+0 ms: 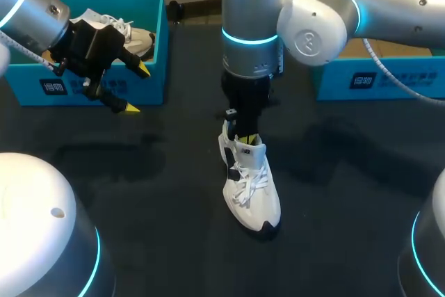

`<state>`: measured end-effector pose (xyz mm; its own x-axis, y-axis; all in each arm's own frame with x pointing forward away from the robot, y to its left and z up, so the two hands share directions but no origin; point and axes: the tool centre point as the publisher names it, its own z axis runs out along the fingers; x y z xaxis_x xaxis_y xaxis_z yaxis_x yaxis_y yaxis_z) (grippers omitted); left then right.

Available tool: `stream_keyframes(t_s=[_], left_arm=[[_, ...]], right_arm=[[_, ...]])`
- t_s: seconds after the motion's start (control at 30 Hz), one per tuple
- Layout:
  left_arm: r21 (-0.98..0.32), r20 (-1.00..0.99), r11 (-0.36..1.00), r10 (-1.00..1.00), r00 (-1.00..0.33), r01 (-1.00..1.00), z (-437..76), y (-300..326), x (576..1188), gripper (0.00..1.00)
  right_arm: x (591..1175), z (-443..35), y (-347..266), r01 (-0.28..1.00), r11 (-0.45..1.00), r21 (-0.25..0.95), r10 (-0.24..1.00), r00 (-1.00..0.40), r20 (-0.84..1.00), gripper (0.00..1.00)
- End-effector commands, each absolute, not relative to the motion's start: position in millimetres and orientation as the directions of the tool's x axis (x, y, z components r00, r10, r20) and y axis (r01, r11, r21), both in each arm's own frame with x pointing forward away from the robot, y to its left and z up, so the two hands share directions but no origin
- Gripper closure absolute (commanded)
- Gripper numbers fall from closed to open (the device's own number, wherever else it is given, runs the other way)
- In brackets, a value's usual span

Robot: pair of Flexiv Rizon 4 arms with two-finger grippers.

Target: Take the shoe out of the shoebox, open the shoe tongue, remove and reinsert the insole, then place the shoe into the shoebox

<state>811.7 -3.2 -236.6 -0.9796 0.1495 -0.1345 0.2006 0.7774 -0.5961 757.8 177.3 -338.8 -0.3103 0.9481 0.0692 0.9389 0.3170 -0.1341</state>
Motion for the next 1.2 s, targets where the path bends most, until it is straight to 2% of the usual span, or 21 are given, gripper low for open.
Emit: stream_keyframes(t_s=[0.03,0.07,0.13,0.17,0.23,0.27,0.97,1.2], left_arm=[[-0.595,-0.136,0.778,0.149,-0.979,0.201,-236.5,-2.6,810.6,0.0],[-0.595,-0.136,0.778,0.149,-0.979,0.201,-236.5,-2.6,810.6,0.0],[-0.595,-0.136,0.778,0.149,-0.979,0.201,-236.5,-2.6,810.6,0.0],[-0.595,-0.136,0.778,0.149,-0.979,0.201,-236.5,-2.6,810.6,0.0],[-0.595,-0.136,0.778,0.149,-0.979,0.201,-236.5,-2.6,810.6,0.0],[-0.595,-0.136,0.778,0.149,-0.979,0.201,-236.5,-2.6,810.6,0.0],[-0.595,-0.136,0.778,0.149,-0.979,0.201,-236.5,-2.6,810.6,0.0],[-0.595,-0.136,0.778,0.149,-0.979,0.201,-236.5,-2.6,810.6,0.0]], right_arm=[[755.3,-344.9,176.2,0.941,0.314,-0.13,0.949,-0.306,0.076,0.67],[755.0,-345.8,175.9,0.941,0.312,-0.128,0.949,-0.305,0.076,0.55],[754.7,-347.9,174.2,0.943,0.308,-0.126,0.951,-0.301,0.076,0.51],[754.7,-348.0,174.4,0.943,0.308,-0.126,0.951,-0.3,0.076,0.34],[754.8,-348.4,174.8,0.944,0.305,-0.126,0.952,-0.298,0.075,0.15],[754.9,-348.6,174.9,0.944,0.305,-0.126,0.952,-0.297,0.075,0.0],[752.8,-354.1,177.1,0.938,0.314,-0.149,0.948,-0.302,0.096,0.0],[748.9,-338.1,177.8,0.943,0.299,-0.147,0.954,-0.29,0.081,0.0]])
